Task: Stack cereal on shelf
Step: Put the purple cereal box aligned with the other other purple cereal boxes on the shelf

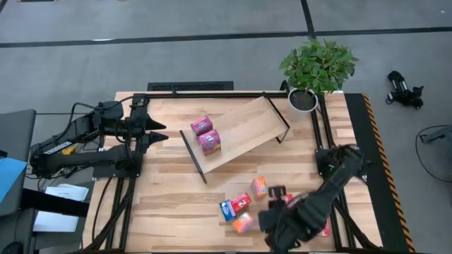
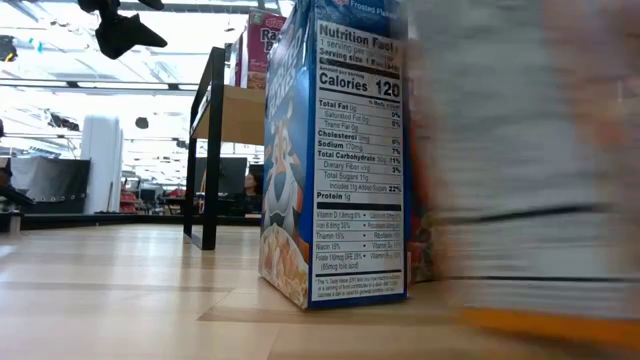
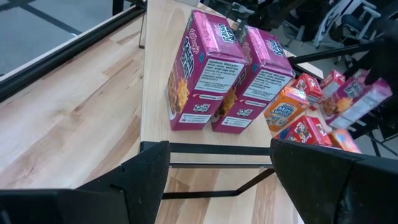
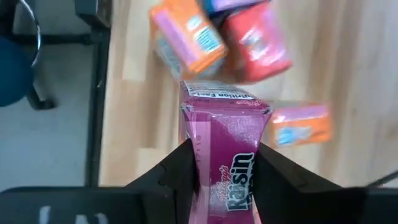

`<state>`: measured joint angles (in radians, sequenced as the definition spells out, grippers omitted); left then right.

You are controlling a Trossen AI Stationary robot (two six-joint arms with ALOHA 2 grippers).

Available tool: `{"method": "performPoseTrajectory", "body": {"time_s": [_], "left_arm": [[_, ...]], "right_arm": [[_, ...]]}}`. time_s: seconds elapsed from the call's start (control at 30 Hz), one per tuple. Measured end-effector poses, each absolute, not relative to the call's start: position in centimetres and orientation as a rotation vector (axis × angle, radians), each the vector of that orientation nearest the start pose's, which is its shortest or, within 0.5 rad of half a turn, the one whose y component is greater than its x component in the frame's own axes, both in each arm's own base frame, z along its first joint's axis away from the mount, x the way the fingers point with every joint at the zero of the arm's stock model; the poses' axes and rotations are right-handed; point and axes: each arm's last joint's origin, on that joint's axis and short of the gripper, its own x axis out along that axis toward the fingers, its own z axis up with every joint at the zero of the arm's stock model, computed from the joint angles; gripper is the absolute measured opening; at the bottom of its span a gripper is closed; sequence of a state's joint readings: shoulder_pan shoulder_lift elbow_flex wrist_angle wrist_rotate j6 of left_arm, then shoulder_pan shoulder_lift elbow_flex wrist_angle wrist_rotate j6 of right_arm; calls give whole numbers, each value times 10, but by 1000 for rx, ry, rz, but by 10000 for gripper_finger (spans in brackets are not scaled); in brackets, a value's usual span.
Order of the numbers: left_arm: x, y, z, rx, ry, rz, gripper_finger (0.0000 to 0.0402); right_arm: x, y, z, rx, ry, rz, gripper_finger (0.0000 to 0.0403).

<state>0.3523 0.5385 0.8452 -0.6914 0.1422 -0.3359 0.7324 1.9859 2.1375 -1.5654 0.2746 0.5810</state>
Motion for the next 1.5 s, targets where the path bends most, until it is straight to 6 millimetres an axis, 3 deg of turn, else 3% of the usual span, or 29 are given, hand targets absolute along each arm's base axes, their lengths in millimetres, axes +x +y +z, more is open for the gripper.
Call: {"method": "performPoseTrajectory", "body": {"time_s": [0.27,0.67,1.13,1.5], "left_arm": [[93,30,333,-437,350,272,268],[92,30,331,-440,366,275,268],[92,30,331,-441,371,276,268],[92,30,331,-439,367,303,268]], "right_arm": [[314,189,376,-331,1193,48,149],[364,116,387,-583,1045,86,150],[385,87,386,-671,983,92,160],[397,90,373,-712,999,122,173]]}}
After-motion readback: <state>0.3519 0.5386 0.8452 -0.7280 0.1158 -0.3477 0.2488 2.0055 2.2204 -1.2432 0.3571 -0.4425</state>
